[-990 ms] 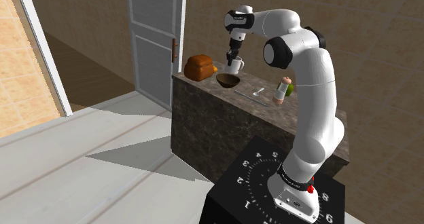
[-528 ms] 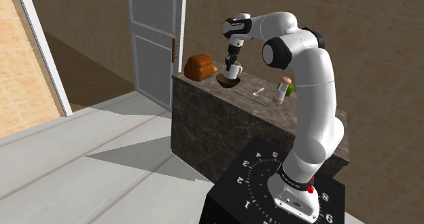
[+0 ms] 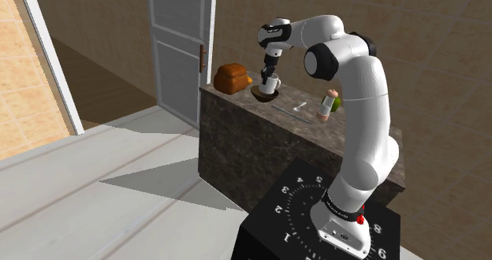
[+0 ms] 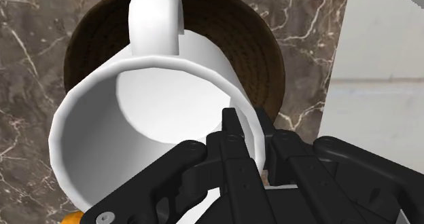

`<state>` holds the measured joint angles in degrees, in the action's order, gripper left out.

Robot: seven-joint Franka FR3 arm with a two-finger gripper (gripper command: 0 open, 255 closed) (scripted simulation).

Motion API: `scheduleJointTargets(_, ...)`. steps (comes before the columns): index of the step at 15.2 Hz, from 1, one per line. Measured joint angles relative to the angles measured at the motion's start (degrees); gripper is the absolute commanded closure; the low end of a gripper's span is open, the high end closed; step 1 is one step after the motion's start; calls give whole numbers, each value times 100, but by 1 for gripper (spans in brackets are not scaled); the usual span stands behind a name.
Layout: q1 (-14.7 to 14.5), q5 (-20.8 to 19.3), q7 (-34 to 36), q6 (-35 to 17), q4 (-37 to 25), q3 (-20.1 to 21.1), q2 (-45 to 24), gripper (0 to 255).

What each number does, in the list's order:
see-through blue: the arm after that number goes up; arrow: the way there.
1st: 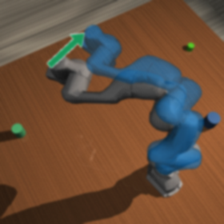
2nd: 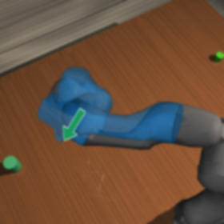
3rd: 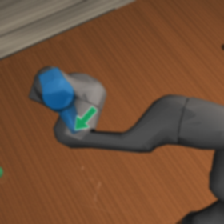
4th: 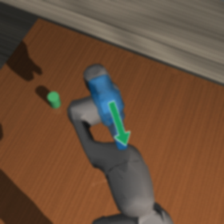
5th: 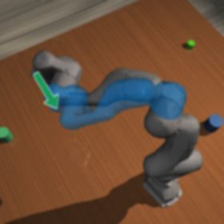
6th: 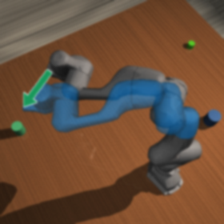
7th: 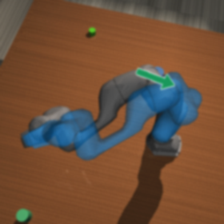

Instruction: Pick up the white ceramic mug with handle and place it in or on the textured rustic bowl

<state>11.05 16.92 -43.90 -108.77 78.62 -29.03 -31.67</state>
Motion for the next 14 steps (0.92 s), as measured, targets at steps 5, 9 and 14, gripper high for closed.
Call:
scheduleJointTargets(5, 0, 0, 0, -1, -2, 0, 1, 0)
scheduleJointTargets(9, 15, -26, 33, 209, -193, -13, 31, 0)
scheduleJointTargets(14, 58, -75, 73, 631, -546, -47, 117, 0)
